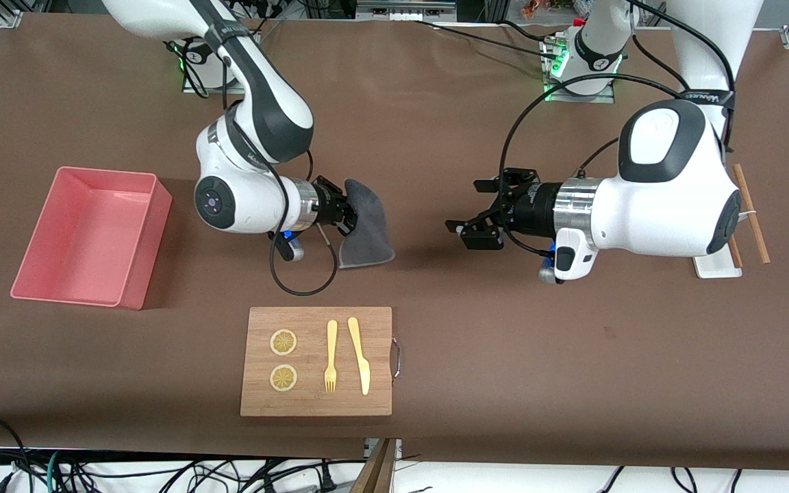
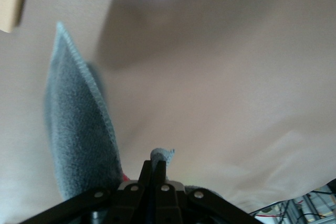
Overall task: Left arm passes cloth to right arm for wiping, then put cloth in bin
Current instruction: 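Pull the cloth away with the right gripper while the left gripper retracts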
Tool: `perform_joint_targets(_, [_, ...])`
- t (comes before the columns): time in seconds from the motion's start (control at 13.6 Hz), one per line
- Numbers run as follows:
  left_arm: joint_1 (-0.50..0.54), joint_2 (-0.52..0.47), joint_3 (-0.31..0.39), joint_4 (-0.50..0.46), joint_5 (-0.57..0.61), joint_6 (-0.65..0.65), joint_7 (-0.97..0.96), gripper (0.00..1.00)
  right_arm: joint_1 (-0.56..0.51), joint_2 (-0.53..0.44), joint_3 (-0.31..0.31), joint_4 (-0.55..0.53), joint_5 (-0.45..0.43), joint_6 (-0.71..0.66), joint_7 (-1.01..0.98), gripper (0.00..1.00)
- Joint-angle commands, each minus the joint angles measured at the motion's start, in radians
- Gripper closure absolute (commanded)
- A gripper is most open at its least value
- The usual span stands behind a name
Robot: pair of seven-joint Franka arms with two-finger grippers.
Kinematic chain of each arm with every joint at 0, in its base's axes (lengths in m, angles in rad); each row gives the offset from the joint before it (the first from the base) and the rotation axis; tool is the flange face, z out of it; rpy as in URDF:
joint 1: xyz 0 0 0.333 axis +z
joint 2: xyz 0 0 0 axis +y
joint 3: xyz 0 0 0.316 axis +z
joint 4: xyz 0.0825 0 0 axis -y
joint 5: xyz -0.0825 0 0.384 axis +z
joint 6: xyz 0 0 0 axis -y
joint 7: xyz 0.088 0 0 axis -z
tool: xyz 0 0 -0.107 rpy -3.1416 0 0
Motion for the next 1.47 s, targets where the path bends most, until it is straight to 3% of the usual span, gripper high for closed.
perform_joint_targets(0.0, [0.058,0.008,-0.007,0.017,0.035,-0.13,0.084,0.0,0.056,0.055,0.005,0.009,-0.033,0.043,-0.009,1.0])
perform_joint_targets(0.07, [0.064,0.008,0.001,0.015,0.05,-0.138,0.092,0.0,0.078,0.077,0.005,0.008,-0.056,0.056,-0.007,1.0])
perform_joint_targets(0.29, [0.086,-0.024,-0.001,0.02,0.302,-0.146,0.137,0.0,0.086,0.131,0.005,0.002,-0.11,0.056,-0.017,1.0])
perform_joint_targets(0.59, [0.139,-0.145,0.002,-0.006,0.499,-0.299,0.432,0.0,0.014,0.129,0.0,-0.026,-0.155,-0.021,-0.17,1.0])
perform_joint_targets(0.81, [0.159,-0.344,-0.007,-0.192,0.629,-0.312,0.587,0.0,-0.055,0.114,-0.016,-0.024,-0.162,-0.11,-0.295,1.0])
perform_joint_targets(1.03, [0.158,-0.487,-0.01,-0.34,0.754,-0.244,0.777,0.0,-0.058,0.103,-0.085,-0.021,-0.224,-0.211,-0.421,1.0])
perform_joint_targets(1.17, [0.161,-0.506,-0.008,-0.351,0.825,-0.182,0.976,0.0,-0.058,0.088,-0.151,-0.02,-0.231,-0.268,-0.536,1.0])
perform_joint_targets(1.39, [0.167,-0.509,-0.005,-0.356,0.883,-0.036,1.127,0.0,-0.058,0.069,-0.303,-0.014,-0.235,-0.352,-0.818,1.0])
